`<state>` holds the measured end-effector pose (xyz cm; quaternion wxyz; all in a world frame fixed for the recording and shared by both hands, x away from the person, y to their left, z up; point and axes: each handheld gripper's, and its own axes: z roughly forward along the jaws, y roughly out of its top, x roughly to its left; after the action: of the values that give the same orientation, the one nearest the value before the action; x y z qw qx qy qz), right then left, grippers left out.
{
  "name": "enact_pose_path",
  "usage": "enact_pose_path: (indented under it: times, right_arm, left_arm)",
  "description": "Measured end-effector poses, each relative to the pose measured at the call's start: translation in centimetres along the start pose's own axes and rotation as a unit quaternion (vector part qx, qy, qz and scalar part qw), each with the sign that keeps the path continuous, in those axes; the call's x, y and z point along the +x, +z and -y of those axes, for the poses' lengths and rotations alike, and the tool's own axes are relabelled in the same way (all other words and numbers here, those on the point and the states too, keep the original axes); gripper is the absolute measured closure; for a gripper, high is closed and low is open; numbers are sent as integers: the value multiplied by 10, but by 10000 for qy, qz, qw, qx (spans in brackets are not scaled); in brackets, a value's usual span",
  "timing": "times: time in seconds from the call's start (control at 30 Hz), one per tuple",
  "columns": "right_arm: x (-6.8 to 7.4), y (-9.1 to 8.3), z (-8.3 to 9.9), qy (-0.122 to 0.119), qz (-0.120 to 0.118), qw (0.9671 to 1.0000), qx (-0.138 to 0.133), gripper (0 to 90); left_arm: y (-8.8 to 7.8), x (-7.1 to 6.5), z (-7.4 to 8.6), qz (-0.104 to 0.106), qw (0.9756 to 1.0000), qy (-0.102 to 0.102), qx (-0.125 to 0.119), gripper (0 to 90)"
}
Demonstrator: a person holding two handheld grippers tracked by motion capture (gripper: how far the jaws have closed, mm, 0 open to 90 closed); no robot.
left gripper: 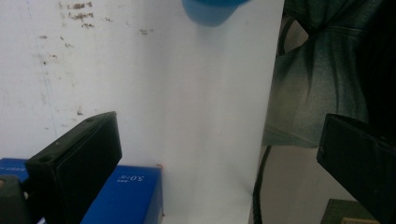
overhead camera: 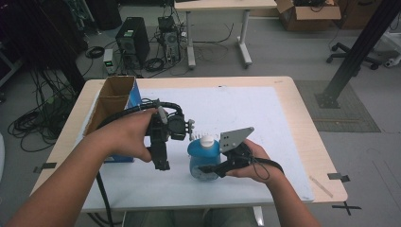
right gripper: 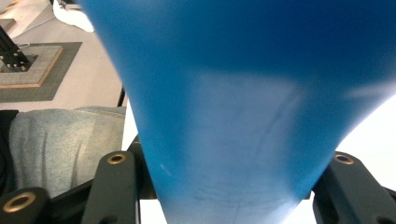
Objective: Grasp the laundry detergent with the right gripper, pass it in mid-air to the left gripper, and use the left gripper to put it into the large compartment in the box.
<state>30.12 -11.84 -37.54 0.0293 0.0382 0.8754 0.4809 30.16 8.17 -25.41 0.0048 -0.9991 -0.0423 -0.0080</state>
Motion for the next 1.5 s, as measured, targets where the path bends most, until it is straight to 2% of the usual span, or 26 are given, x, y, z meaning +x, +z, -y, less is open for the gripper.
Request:
enact_pose_path:
  times: [0.3,0.7,1.5]
  right_arm:
    - [3,18,-8,-66,-90,9999,-57,458]
    - [5,34,-16,-122,-147,9998,-100,458]
    - [8,50,-24,-128,-190,9997,-63,457]
  left_arm:
    - [4,-2,-6,9,10000,57,-12,4]
    - [7,-4,-13,57,9999,129,-12,4]
    - [13,-6,-18,66,9998,205,-30,4]
